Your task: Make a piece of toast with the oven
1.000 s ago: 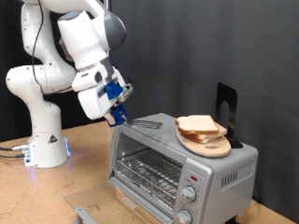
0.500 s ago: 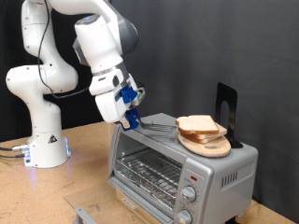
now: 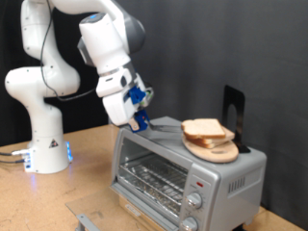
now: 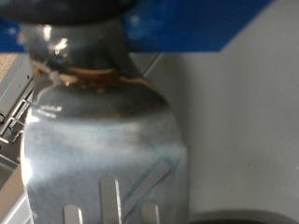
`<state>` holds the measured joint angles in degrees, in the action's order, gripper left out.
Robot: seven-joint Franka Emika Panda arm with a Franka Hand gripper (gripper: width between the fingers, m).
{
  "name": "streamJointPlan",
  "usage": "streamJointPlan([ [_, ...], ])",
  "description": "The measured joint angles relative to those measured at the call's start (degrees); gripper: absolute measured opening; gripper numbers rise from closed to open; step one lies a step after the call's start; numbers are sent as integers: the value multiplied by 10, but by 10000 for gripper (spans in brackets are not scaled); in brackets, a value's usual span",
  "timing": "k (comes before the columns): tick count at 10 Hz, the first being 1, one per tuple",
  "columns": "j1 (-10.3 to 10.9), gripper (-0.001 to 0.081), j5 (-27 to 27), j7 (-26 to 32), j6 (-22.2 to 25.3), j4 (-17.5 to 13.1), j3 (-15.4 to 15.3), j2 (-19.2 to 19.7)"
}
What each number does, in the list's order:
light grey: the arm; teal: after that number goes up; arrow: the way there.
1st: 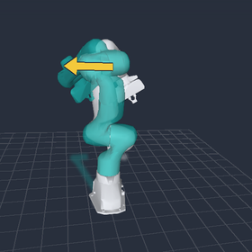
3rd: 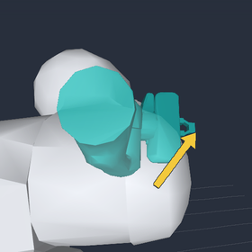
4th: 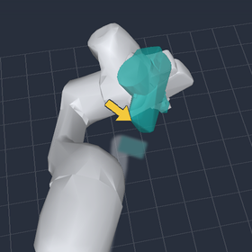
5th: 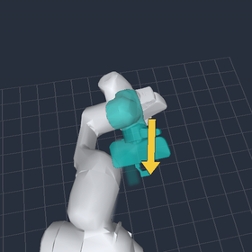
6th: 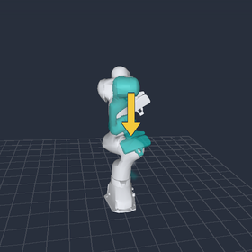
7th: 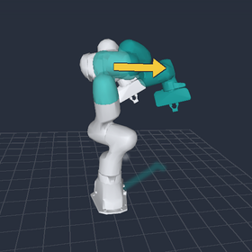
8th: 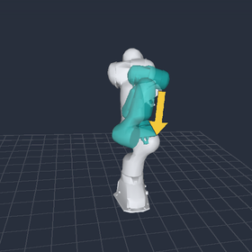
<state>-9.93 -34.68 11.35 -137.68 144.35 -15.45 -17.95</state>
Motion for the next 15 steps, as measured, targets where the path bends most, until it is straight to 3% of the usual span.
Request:
streamJointPlan([
  [7,0,389,-11,7,4,-7,-2,-5],
  [10,-2,389,48,-49,22,-21,-19,13],
  [15,-3,389,57,-71,14,-51,-30,48],
])
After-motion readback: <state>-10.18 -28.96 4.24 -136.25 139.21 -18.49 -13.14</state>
